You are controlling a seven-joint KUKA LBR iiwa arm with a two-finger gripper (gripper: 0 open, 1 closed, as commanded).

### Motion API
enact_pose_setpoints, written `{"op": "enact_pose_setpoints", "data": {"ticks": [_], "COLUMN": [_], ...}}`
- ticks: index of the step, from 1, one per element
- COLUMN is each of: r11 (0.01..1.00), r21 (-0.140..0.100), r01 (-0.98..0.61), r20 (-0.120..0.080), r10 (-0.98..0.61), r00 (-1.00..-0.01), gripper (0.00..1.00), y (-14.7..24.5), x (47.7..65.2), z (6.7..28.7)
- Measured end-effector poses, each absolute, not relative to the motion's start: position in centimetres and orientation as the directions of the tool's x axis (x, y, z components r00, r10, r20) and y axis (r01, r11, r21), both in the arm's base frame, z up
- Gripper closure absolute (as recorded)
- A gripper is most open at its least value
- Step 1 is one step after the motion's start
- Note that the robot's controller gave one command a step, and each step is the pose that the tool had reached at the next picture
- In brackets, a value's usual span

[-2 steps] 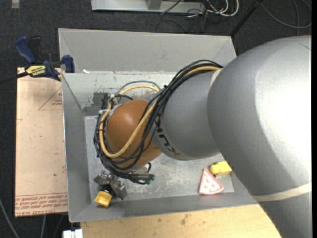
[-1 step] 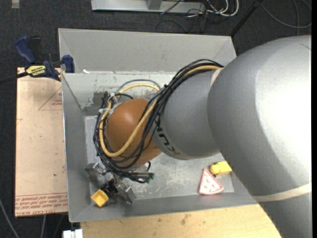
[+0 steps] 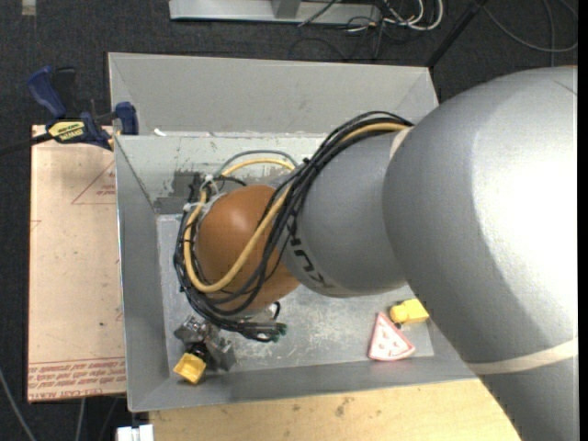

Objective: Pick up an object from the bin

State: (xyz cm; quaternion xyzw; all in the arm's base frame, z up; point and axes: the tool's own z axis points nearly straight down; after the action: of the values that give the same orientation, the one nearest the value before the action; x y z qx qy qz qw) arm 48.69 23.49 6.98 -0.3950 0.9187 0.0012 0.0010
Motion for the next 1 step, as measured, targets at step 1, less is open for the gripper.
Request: {"op": "enact_pose_setpoints", "data": {"ticks": [1], "r11": [0.688], "r21": [0.002], "r01": [-0.726], "r20": [-0.003], "r10": [-0.726], "r00": [-0.688], "gripper": [1.0], "y": [23.49], "x": [48.68], "z": [6.98]}}
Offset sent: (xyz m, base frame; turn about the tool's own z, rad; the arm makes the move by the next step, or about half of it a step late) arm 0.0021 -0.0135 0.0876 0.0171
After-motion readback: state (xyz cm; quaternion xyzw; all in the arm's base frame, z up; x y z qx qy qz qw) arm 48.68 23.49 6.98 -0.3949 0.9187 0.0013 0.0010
